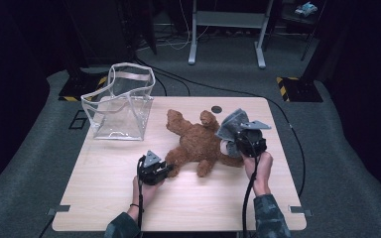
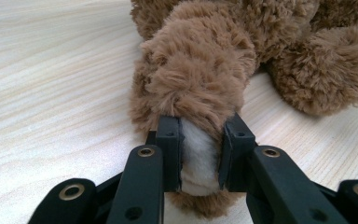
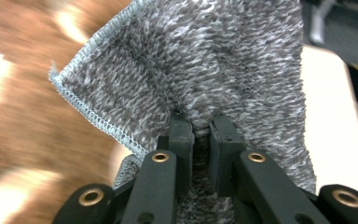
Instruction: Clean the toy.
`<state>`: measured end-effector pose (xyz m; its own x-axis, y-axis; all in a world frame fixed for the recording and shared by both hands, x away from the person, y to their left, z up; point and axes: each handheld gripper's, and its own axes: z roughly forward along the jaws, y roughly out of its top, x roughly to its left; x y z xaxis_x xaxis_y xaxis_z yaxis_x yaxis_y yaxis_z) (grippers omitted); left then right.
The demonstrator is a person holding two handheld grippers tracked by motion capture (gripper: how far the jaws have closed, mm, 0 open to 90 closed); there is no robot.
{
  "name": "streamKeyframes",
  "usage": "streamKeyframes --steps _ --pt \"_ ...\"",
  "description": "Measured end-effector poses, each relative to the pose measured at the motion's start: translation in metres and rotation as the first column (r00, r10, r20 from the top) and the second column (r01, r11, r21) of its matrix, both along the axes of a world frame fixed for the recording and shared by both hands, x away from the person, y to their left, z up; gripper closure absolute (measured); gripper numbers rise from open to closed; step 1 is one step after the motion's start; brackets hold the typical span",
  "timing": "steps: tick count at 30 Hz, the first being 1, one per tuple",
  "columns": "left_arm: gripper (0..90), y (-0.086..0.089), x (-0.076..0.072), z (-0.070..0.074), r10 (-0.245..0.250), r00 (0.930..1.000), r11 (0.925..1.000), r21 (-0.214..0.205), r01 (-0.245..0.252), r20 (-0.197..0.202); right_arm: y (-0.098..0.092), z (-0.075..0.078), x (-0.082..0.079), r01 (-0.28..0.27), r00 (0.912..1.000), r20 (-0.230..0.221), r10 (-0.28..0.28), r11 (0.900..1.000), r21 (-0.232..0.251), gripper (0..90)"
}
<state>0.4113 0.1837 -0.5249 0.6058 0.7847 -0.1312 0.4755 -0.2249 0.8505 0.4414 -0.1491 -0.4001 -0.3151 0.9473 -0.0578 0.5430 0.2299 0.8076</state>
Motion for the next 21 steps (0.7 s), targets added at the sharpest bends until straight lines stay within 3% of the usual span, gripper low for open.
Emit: streamKeyframes --steps 2,5,7,11,12,21 --pt "73.1 -0.001 0.0 0.0 -0.005 1.0 0.9999 0.012 0.005 0.006 0.026 0.008 -0.001 -0.076 0.9969 0.018 0.077 0.997 -0.011 81.5" --pt "72.9 -0.002 0.001 0.0 -0.007 0.9999 0.9997 0.022 0.006 0.015 0.053 0.004 0.005 -0.136 0.9907 -0.008 0.136 0.9895 -0.05 81.3" --pt "72.9 -0.002 0.001 0.0 -0.009 0.9998 0.9997 0.023 0.009 0.016 0.066 -0.006 0.013 -0.122 0.9918 -0.049 0.118 0.9885 -0.09 81.5" --pt "72.8 -0.002 0.0 0.0 -0.012 0.9997 0.9994 0.031 0.011 0.021 0.053 -0.025 0.026 -0.083 0.9923 -0.097 0.077 0.9943 -0.066 81.8" --pt "72.8 -0.002 0.0 0.0 -0.015 0.9997 0.9993 0.035 0.014 0.021 0.048 -0.026 0.026 -0.083 0.9927 -0.091 0.078 0.9951 -0.053 81.8" --pt "72.8 -0.002 0.0 0.0 -0.01 0.9998 0.9994 0.033 0.009 0.019 0.051 -0.013 0.018 -0.08 0.9945 -0.074 0.075 0.9947 -0.066 81.3"
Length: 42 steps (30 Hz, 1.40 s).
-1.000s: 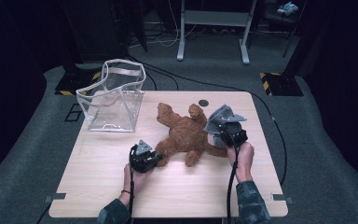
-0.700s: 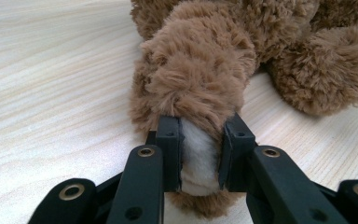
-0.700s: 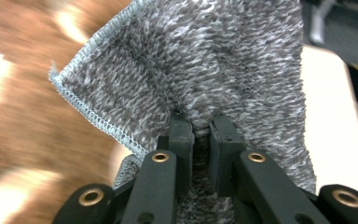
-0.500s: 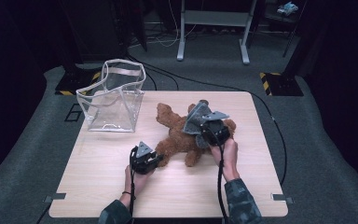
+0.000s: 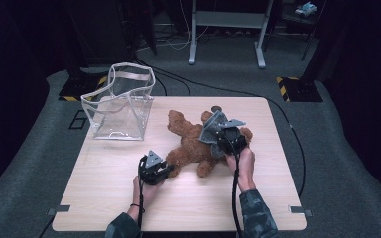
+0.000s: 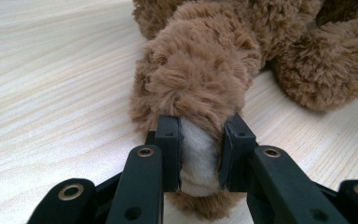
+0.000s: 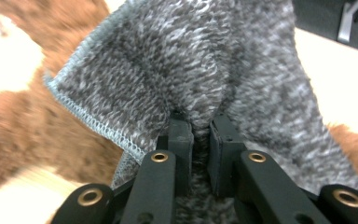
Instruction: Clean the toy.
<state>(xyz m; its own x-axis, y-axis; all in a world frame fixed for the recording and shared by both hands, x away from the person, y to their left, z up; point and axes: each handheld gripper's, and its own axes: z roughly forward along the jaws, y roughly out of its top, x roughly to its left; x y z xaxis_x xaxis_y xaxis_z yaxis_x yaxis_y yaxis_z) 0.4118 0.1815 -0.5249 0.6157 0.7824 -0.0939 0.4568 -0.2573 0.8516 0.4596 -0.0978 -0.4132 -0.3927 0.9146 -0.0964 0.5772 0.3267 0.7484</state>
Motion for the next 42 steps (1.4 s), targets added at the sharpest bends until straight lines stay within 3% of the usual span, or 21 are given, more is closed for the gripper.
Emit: streamKeyframes --steps 4,7,9,10,12,14,15,19,21,22,27,31,33,35,40,42 --pt "72.7 0.0 0.0 0.0 0.001 1.0 1.0 0.004 -0.001 0.002 0.018 0.014 -0.004 -0.066 0.9972 0.035 0.066 0.9978 0.0 81.0" --pt "72.7 -0.001 -0.001 0.0 0.002 1.0 1.0 -0.004 -0.002 -0.006 0.042 0.02 0.001 -0.136 0.9904 0.027 0.136 0.9906 0.009 80.9" --pt "72.7 0.0 0.0 0.0 0.0 1.0 1.0 0.002 0.0 0.002 0.055 0.014 0.008 -0.146 0.9893 -0.003 0.146 0.9884 -0.043 81.0" --pt "72.7 0.0 0.0 0.0 0.001 1.0 1.0 0.002 -0.001 0.003 0.058 0.008 0.013 -0.136 0.9905 -0.029 0.134 0.9895 -0.05 81.1" --pt "72.7 0.0 -0.001 0.0 0.004 0.9999 1.0 0.002 -0.004 0.01 0.055 0.003 0.02 -0.117 0.993 -0.026 0.115 0.9916 -0.056 81.3" --pt "72.7 -0.001 -0.001 0.0 0.006 0.9999 1.0 0.003 -0.006 0.014 0.041 0.003 0.027 -0.034 0.9992 -0.024 0.032 0.9961 -0.081 81.3" --pt "72.7 -0.001 -0.001 0.0 0.005 0.9999 1.0 0.004 -0.006 0.015 0.038 0.003 0.028 -0.019 0.9994 -0.03 0.017 0.9967 -0.079 81.3" --pt "72.7 -0.001 -0.001 0.0 0.003 0.9998 1.0 0.008 -0.003 0.018 0.035 0.011 0.027 -0.041 0.9988 -0.028 0.04 0.9982 -0.043 81.1" --pt "72.7 -0.001 -0.001 0.0 0.003 0.9998 0.9999 0.01 -0.003 0.019 0.048 0.018 0.026 -0.074 0.9969 -0.029 0.073 0.9968 -0.03 81.1" --pt "72.7 -0.001 -0.001 0.0 0.003 0.9998 0.9999 0.01 -0.003 0.019 0.057 0.019 0.027 -0.087 0.996 -0.025 0.086 0.9951 -0.048 81.1" --pt "72.7 -0.002 -0.002 0.0 0.003 0.9997 0.9999 0.017 -0.004 0.022 0.092 0.011 0.041 -0.127 0.9916 -0.034 0.125 0.9904 -0.055 81.0" --pt "72.7 -0.002 -0.003 0.0 0.004 0.9997 0.9999 0.013 -0.005 0.024 0.116 0.012 0.046 -0.208 0.9768 -0.054 0.207 0.9782 0.002 80.8" --pt "72.7 -0.002 -0.003 0.0 0.003 0.9997 0.9999 0.015 -0.004 0.025 0.124 0.01 0.047 -0.228 0.9721 -0.062 0.226 0.9736 -0.016 80.8" --pt "72.7 -0.002 -0.003 0.0 0.002 0.9997 0.9999 0.014 -0.003 0.026 0.123 0.008 0.048 -0.203 0.9762 -0.085 0.2 0.9784 -0.038 80.9" --pt "72.7 -0.001 -0.003 0.0 0.003 0.9997 0.9999 0.017 -0.003 0.025 0.096 0.015 0.048 -0.148 0.9886 -0.044 0.144 0.9851 -0.088 80.9" --pt "72.7 -0.002 -0.003 0.0 0.007 0.9996 0.9999 0.011 -0.007 0.028 0.078 0.017 0.047 -0.086 0.996 -0.033 0.083 0.9915 -0.098 81.0"
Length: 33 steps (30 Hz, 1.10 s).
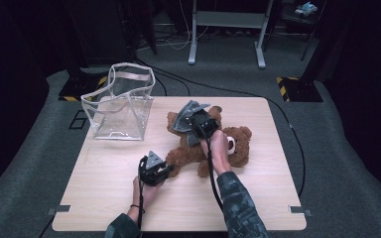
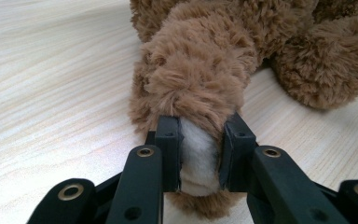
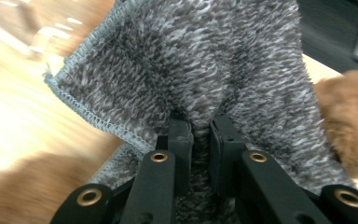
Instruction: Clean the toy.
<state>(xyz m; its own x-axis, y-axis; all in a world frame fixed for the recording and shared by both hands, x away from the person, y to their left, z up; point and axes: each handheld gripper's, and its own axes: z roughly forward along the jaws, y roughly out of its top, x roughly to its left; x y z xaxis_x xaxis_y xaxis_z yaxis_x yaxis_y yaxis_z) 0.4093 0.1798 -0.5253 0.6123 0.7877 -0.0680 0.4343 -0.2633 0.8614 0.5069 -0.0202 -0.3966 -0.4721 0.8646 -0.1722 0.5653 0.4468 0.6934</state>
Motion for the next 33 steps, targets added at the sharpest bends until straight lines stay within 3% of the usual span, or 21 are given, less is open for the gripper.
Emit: streamKeyframes --steps 4,8,11,13,15,16,18,21,23,24,26,30,32,33 --pt "72.7 0.0 0.0 0.0 0.0 1.0 1.0 0.002 0.0 -0.001 -0.043 -0.005 0.005 0.121 0.9926 -0.01 -0.121 0.9923 -0.029 81.1" --pt "72.7 0.0 0.0 0.0 -0.003 1.0 1.0 0.001 0.003 -0.002 -0.07 -0.008 0.007 0.185 0.9826 -0.019 -0.185 0.9828 0.001 81.0" --pt "72.7 0.0 0.0 0.0 -0.002 1.0 1.0 0.002 0.002 -0.001 -0.067 0.0 0.003 0.181 0.9834 0.004 -0.181 0.9825 0.043 80.6" --pt "72.6 0.0 0.0 0.0 -0.002 1.0 1.0 0.003 0.002 0.0 -0.051 0.008 -0.003 0.114 0.993 0.019 -0.117 0.9894 0.089 80.4" --pt "72.7 0.0 0.0 0.0 -0.003 1.0 1.0 0.007 0.003 0.001 -0.039 0.01 -0.006 0.054 0.9985 0.007 -0.055 0.9918 0.116 80.2" --pt "72.7 0.0 0.0 0.0 -0.003 1.0 1.0 0.006 0.003 0.001 -0.027 0.009 -0.005 0.019 0.9998 -0.002 -0.019 0.9941 0.107 80.2" --pt "72.7 0.0 0.0 0.0 0.001 1.0 1.0 0.007 -0.001 0.005 -0.013 0.001 0.0 0.005 0.9999 -0.015 -0.004 0.9986 0.052 80.2" --pt "72.7 0.0 0.0 0.0 0.0 1.0 1.0 0.009 0.0 0.01 -0.019 -0.007 0.01 0.054 0.998 -0.035 -0.053 0.9981 0.029 80.3" --pt "72.7 0.0 -0.001 0.0 0.001 1.0 1.0 0.009 -0.001 0.008 -0.029 -0.009 0.014 0.101 0.9943 -0.031 -0.102 0.9945 -0.026 80.4" --pt "72.7 0.0 0.0 0.0 -0.002 1.0 0.9999 0.01 0.002 0.009 -0.037 -0.012 0.016 0.142 0.9884 -0.043 -0.145 0.9876 -0.066 80.5" --pt "72.6 0.0 -0.001 0.0 -0.004 0.9999 0.9999 0.012 0.004 0.009 -0.057 -0.014 0.019 0.166 0.9835 -0.058 -0.171 0.9827 -0.082 80.6" --pt "72.7 0.0 -0.001 0.0 -0.003 0.9999 0.9999 0.013 0.003 0.01 -0.078 -0.005 0.014 0.229 0.973 -0.01 -0.23 0.9713 -0.063 80.4" --pt "72.6 0.0 -0.001 0.0 -0.002 0.9999 0.9999 0.012 0.002 0.01 -0.083 0.002 0.009 0.231 0.9729 0.01 -0.231 0.9726 -0.023 80.4" --pt "72.6 0.0 -0.001 0.0 -0.002 0.9999 0.9999 0.013 0.002 0.011 -0.081 0.007 0.005 0.226 0.9739 0.02 -0.226 0.974 0.022 80.3"
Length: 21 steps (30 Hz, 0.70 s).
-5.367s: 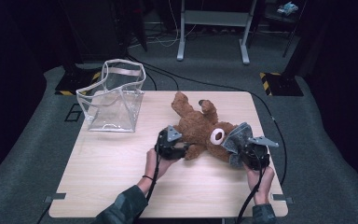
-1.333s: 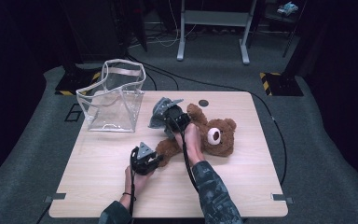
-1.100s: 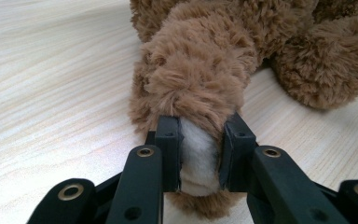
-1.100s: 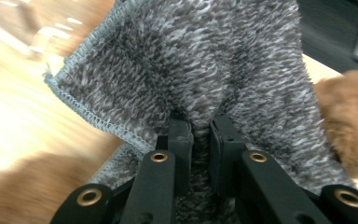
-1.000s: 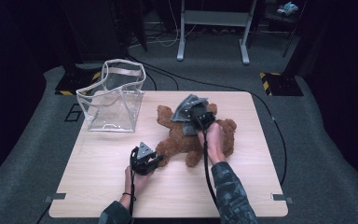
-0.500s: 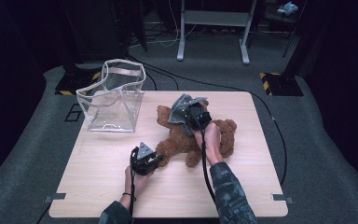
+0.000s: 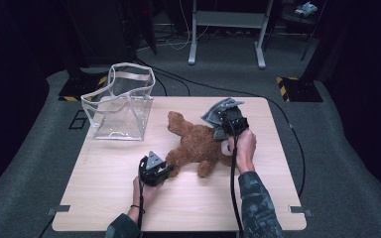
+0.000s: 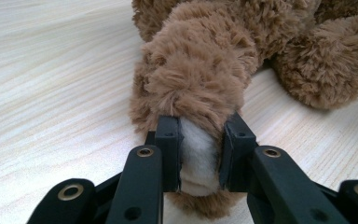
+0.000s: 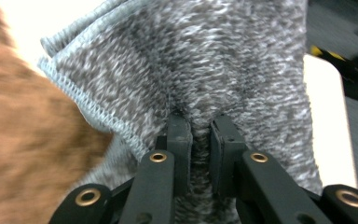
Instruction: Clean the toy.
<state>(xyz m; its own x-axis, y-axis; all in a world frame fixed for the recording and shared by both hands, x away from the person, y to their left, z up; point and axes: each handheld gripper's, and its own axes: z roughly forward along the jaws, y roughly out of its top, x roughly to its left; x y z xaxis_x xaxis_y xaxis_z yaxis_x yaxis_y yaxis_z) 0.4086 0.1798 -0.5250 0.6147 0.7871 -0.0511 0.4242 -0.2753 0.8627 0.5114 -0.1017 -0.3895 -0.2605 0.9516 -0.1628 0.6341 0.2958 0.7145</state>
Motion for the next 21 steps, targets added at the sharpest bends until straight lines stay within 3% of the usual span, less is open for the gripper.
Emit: streamKeyframes --steps 3,5,7,9,11,15,18,20,21 --pt "72.6 0.0 0.0 0.0 0.0 1.0 1.0 -0.001 0.0 -0.001 0.01 0.007 -0.012 -0.082 0.9966 0.018 0.081 0.9936 0.078 80.1" --pt "72.6 0.0 0.0 0.0 -0.005 1.0 1.0 0.001 0.005 -0.008 0.025 0.008 -0.02 -0.155 0.9879 0.008 0.155 0.9805 0.121 79.9" --pt "72.6 0.0 0.0 0.0 -0.004 1.0 1.0 0.001 0.004 -0.007 0.044 0.002 -0.025 -0.242 0.9696 -0.001 0.245 0.9583 0.152 79.8" --pt "72.6 0.0 0.0 0.001 -0.004 1.0 1.0 0.005 0.004 -0.006 0.062 -0.007 -0.026 -0.29 0.9552 -0.027 0.295 0.9498 0.117 79.9" --pt "72.6 0.0 0.0 0.0 0.004 1.0 1.0 0.001 -0.004 -0.001 0.07 -0.018 -0.024 -0.284 0.9572 -0.043 0.286 0.9576 0.047 80.2" --pt "72.6 0.0 0.0 0.0 0.004 1.0 1.0 0.001 -0.004 0.003 0.055 -0.024 -0.018 -0.224 0.9736 -0.041 0.225 0.9743 0.026 80.6" --pt "72.6 0.0 0.0 0.0 0.001 1.0 1.0 -0.001 -0.001 -0.001 0.041 -0.028 -0.015 -0.155 0.987 -0.057 0.15 0.9847 -0.081 80.8" --pt "72.6 0.0 0.0 0.0 -0.005 1.0 1.0 0.004 0.005 -0.004 0.027 -0.032 -0.012 -0.132 0.9879 -0.086 0.129 0.9908 -0.027 80.7" --pt "72.6 0.0 0.0 0.001 -0.004 1.0 1.0 0.003 0.004 -0.008 0.021 -0.031 -0.012 -0.138 0.9873 -0.078 0.138 0.9904 0.002 80.6"
